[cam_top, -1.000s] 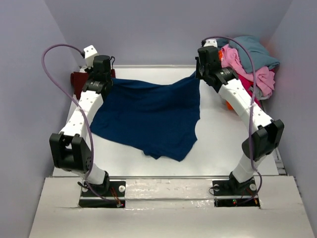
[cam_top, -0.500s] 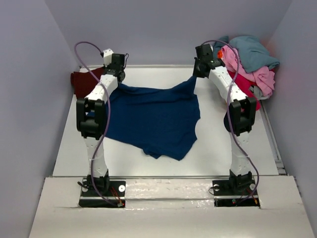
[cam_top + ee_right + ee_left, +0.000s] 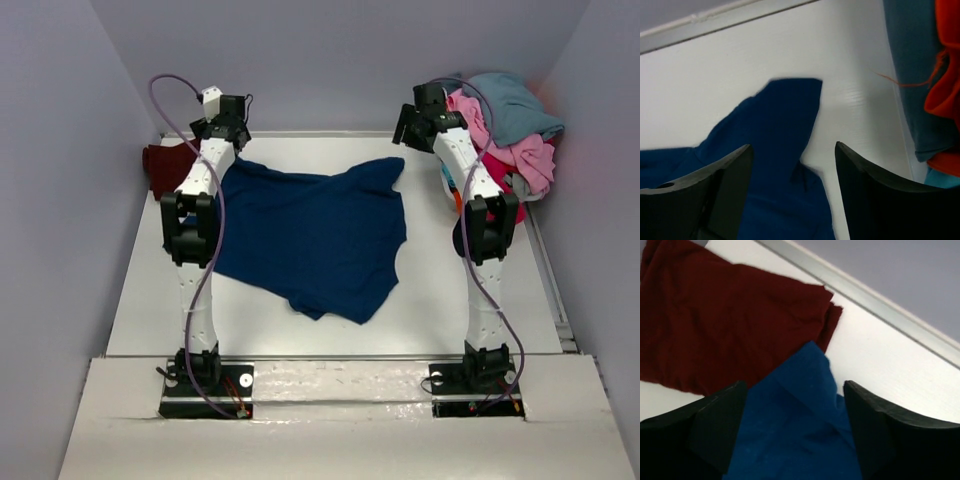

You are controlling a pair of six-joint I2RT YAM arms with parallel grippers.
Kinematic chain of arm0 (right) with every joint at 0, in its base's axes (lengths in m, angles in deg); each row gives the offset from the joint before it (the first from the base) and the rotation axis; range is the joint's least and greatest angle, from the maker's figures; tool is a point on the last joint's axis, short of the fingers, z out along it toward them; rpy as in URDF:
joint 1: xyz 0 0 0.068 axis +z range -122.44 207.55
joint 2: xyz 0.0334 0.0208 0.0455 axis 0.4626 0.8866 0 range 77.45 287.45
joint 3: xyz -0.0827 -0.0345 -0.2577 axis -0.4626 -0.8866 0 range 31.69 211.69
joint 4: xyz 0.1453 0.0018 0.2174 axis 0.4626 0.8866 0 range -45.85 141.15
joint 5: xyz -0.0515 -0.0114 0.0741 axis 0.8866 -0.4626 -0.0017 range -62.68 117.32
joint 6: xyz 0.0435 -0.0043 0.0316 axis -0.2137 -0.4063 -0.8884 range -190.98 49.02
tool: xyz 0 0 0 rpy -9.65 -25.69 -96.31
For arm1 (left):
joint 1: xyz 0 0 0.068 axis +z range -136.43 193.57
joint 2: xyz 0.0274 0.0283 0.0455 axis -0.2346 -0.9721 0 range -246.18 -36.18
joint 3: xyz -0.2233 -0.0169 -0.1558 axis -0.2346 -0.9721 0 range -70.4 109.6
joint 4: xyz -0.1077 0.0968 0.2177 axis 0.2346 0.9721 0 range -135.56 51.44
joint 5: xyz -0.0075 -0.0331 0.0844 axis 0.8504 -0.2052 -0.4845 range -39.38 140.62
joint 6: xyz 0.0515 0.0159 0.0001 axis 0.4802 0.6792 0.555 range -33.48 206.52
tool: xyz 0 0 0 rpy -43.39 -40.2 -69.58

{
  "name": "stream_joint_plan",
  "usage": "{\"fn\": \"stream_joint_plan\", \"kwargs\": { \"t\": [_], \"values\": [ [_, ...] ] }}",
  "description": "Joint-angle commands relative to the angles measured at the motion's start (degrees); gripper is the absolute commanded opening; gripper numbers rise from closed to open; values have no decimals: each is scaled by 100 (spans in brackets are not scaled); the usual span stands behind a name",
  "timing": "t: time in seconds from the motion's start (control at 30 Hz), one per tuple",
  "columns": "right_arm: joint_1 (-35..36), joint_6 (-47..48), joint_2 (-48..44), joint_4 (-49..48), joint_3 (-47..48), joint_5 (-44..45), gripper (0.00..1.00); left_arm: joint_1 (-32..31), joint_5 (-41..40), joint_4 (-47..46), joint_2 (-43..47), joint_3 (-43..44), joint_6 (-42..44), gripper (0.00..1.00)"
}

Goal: Fold and stack the t-shirts
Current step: Flatten out the tshirt

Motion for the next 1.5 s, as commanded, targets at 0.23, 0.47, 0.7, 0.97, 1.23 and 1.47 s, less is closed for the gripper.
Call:
{"fn": "stream_joint_plan", "kwargs": {
  "t": [0.23,0.47,0.7,0.97,1.23,1.47],
  "values": [
    [306,16,-1192,377,-1119,-660,84,-332,-583,76,1811,-1995,-155,97],
    [1081,-177,-1959,1159,-2385,-493,76,-473,-953,533,2938,-3551,-656,97],
    [1309,-441,-3093,737,-4126,-704,47,-473,-883,945,3492,-4352,-1183,96],
    [1547,-590,-3726,447,-5823,-1187,38,-359,-223,954,4011,-5345,-1693,94],
    [1741,-783,-3727,-35,-6650,-1512,36,-236,-48,647,4311,-6312,-1808,94],
    [2434,-942,-2822,-248,-6185,-1714,34,44,66,340,4214,-6717,-1703,94]
  ]
}}
